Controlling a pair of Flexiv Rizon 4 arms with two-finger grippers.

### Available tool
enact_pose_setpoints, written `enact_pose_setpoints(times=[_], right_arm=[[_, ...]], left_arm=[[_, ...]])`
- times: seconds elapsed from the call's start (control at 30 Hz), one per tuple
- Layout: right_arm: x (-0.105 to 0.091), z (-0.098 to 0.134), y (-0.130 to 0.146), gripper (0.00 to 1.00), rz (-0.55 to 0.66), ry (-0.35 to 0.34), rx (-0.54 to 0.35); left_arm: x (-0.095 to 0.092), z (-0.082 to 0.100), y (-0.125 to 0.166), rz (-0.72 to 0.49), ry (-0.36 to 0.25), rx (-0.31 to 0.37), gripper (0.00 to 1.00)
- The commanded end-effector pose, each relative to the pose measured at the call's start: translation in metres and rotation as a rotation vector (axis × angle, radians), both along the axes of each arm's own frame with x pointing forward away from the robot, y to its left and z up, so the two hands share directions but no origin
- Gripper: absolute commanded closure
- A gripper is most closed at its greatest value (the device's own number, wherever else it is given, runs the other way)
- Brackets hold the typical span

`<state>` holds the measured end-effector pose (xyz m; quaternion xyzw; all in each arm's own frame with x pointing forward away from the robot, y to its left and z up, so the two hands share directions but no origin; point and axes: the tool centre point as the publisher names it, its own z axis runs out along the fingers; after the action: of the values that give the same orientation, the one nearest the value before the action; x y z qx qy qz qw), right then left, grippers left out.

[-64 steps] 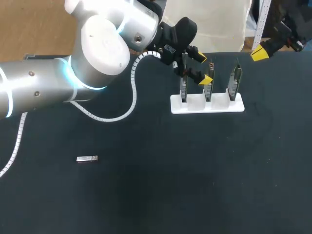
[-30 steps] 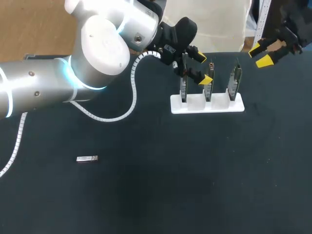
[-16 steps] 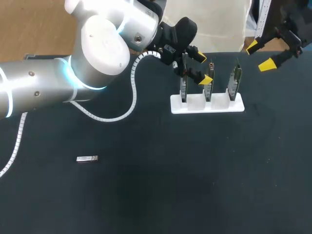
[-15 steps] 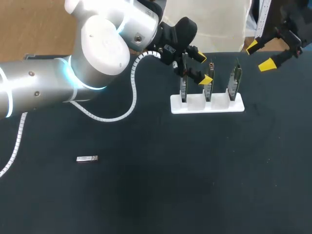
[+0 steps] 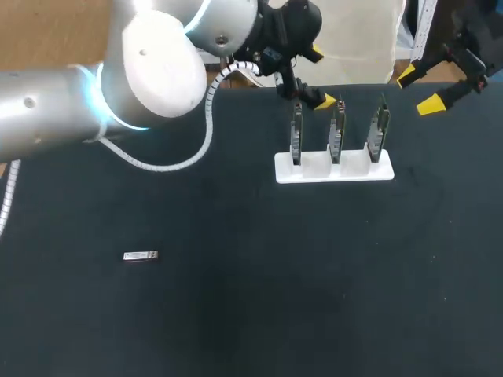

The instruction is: Pick up the optical module with the left hand, and insert it into the network port with the right hand.

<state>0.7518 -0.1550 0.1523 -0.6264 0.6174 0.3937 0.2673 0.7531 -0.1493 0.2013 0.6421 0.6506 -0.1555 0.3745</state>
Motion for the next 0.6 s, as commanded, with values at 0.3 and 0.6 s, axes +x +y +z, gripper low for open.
enact_pose_setpoints(times=[0.3, 0.6], right_arm=[[-0.002, 0.000, 0.000, 0.00, -0.004, -0.005, 0.001], [-0.002, 0.000, 0.000, 0.00, -0.004, -0.005, 0.001]], left_arm=[[-0.054, 0.044, 0.097, 0.296, -0.148, 0.357, 0.00], [-0.102, 0.028, 0.171, 0.449, -0.102, 0.643, 0.00]])
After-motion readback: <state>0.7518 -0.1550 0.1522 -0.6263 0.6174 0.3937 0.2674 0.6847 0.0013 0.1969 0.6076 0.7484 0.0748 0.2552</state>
